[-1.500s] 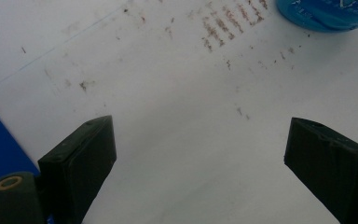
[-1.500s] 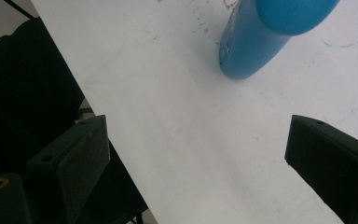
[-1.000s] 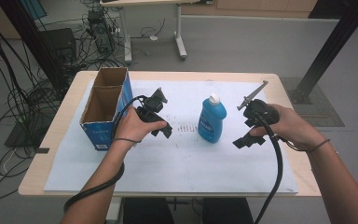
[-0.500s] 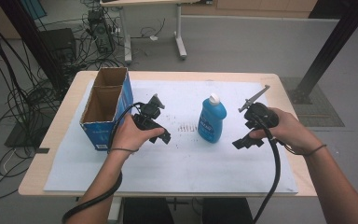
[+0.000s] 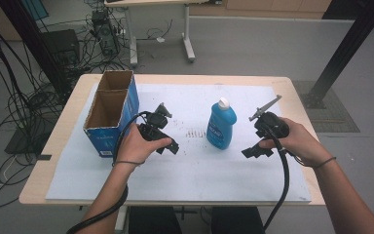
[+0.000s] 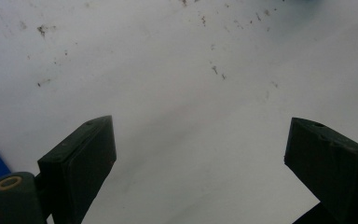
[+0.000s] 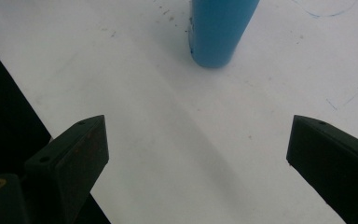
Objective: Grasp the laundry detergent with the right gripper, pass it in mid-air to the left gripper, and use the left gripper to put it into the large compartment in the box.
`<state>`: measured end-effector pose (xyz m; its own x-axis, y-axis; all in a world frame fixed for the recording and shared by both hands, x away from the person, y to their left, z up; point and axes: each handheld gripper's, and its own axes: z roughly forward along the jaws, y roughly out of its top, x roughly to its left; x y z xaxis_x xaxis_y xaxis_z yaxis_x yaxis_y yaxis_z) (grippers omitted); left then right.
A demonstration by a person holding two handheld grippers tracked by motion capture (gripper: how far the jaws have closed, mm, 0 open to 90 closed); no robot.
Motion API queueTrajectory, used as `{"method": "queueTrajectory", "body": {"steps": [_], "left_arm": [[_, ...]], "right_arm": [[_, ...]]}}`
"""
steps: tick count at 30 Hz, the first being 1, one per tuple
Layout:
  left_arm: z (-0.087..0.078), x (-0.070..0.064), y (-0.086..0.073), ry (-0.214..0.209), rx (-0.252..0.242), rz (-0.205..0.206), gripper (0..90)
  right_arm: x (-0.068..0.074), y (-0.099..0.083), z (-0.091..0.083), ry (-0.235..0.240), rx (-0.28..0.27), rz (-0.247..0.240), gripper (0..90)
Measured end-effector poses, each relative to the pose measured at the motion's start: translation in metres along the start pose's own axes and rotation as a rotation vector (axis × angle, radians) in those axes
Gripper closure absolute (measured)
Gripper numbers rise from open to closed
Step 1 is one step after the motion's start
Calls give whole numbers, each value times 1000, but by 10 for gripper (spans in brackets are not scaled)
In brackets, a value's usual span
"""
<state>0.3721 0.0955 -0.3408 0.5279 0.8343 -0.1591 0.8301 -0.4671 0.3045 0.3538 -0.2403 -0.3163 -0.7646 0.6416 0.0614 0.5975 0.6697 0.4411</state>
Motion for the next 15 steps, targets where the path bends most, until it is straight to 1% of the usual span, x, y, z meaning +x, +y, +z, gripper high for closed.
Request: {"method": "queueTrajectory", "body": {"steps": [4,5,8,15], "left_arm": [[1,0,-1,-4,-3,-6,93],[2,0,-1,-6,-2,-7,93],[4,0,-2,-7,0,-8,93],[8,-1,-4,-10,3,-13,93]], "right_arm": [[-1,-2,2,-6,-10,8,53],[-2,-4,3,-19,-21,15,54],[-2,-6,6,-30,-35,22,55],[-2,-8,16,-47,-39,33,56]]}}
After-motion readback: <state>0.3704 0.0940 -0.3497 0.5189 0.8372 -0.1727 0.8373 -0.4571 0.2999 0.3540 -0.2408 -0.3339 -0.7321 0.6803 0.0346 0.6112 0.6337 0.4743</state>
